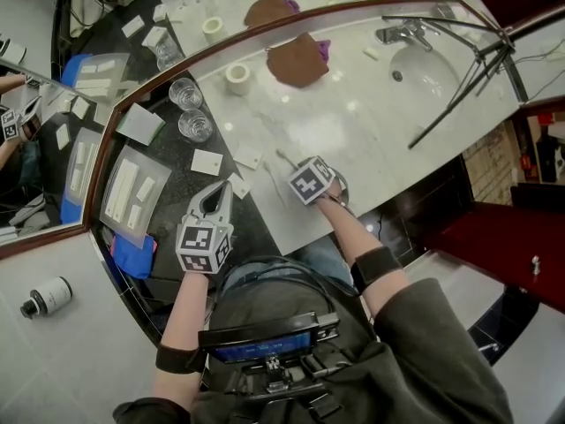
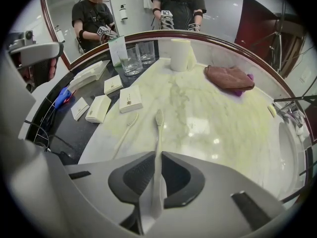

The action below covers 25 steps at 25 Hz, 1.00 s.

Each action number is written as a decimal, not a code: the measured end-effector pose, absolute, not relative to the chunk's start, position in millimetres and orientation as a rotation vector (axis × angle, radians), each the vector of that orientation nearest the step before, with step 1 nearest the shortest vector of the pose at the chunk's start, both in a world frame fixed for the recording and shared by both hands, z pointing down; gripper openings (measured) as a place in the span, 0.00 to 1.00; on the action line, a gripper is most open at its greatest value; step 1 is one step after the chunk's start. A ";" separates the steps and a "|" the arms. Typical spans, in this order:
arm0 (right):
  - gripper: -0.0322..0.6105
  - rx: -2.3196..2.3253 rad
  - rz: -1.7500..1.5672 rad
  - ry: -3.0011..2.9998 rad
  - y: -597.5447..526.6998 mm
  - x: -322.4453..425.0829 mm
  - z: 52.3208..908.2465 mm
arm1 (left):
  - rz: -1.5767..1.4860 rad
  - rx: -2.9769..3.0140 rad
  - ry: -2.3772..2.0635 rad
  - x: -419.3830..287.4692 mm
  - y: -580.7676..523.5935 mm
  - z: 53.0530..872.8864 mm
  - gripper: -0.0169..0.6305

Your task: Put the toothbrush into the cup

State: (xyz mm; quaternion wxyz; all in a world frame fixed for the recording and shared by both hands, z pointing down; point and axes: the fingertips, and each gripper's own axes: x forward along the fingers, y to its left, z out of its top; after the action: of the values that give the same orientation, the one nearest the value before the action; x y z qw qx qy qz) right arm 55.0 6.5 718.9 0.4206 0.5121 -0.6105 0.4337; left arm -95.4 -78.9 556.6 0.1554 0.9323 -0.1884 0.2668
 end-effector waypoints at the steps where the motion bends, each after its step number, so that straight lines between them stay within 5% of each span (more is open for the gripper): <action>1: 0.14 1.292 1.086 -1.539 6.2 55.4 715.8 | 0.763 2.670 -0.543 -96.1 -78.6 554.8 0.03; 25: 0.14 1.848 0.663 -1.943 6.5 80.0 578.4 | 0.646 2.706 -0.665 -122.4 -78.7 522.5 0.03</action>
State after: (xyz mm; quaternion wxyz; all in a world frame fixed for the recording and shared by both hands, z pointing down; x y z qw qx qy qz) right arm 80.0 6.5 578.4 0.1888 0.6570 -0.6908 0.2356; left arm -122.4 -78.7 522.5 0.1401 0.9367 -0.2302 0.2235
